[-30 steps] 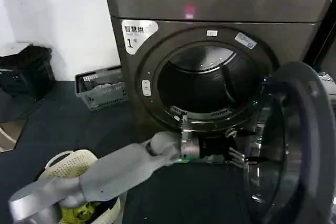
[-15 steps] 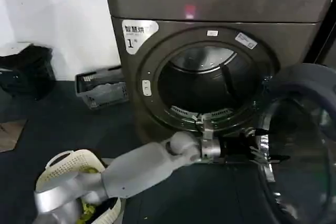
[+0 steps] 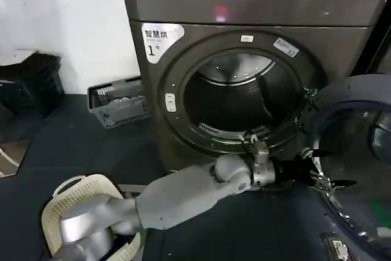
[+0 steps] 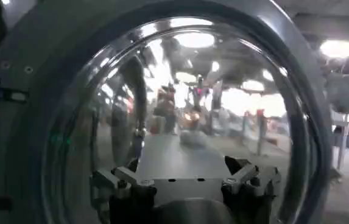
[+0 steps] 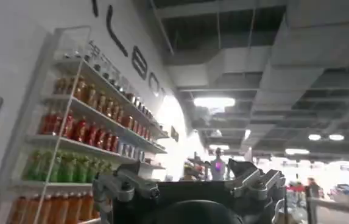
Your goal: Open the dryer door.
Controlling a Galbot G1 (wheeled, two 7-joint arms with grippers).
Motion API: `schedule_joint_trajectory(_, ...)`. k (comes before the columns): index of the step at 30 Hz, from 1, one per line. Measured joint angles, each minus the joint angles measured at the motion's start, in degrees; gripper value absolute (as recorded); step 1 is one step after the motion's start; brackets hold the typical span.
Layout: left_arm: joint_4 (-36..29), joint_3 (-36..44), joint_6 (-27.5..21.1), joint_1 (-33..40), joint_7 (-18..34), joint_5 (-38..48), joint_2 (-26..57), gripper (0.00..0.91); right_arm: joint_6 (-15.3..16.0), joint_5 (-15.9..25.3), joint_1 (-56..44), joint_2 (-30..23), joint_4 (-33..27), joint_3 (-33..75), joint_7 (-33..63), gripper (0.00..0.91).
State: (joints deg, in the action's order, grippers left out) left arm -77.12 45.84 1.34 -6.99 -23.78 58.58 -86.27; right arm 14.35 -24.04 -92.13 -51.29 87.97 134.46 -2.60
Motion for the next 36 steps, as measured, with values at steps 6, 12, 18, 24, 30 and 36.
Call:
schedule_joint_trajectory(6,1.29,0.48,0.51,0.31,0.38,-0.89,-1.14,0.907,-0.06,-1.21,-0.81,0.3,0.0,1.64,0.01,0.907)
schedule_joint_trajectory(12,1.55,0.52,0.62,0.12,0.61,-1.47,-1.82,0.907,-0.25,-1.2,-1.0,0.36,0.23,2.03,-0.26,0.907)
schedule_joint_trajectory(18,3.29,0.35,1.45,0.29,1.16,-3.34,-3.05,0.907,-0.34,-1.19,-0.87,0.26,0.48,1.85,-0.45,0.907)
schedule_joint_trajectory(24,5.0,0.39,1.76,0.35,1.39,-3.98,-4.45,0.907,-0.54,-1.13,-0.98,-0.03,0.6,1.87,-0.93,0.907)
schedule_joint_trajectory(30,6.01,0.4,2.04,0.38,1.53,-4.04,-5.39,0.907,-0.96,-1.13,-1.01,-0.05,0.47,1.98,-1.08,0.907)
schedule_joint_trajectory(36,6.33,0.61,2.21,-0.03,1.73,-4.81,-5.94,0.907,-1.49,-0.98,-0.77,-0.06,0.5,1.52,-1.08,0.907)
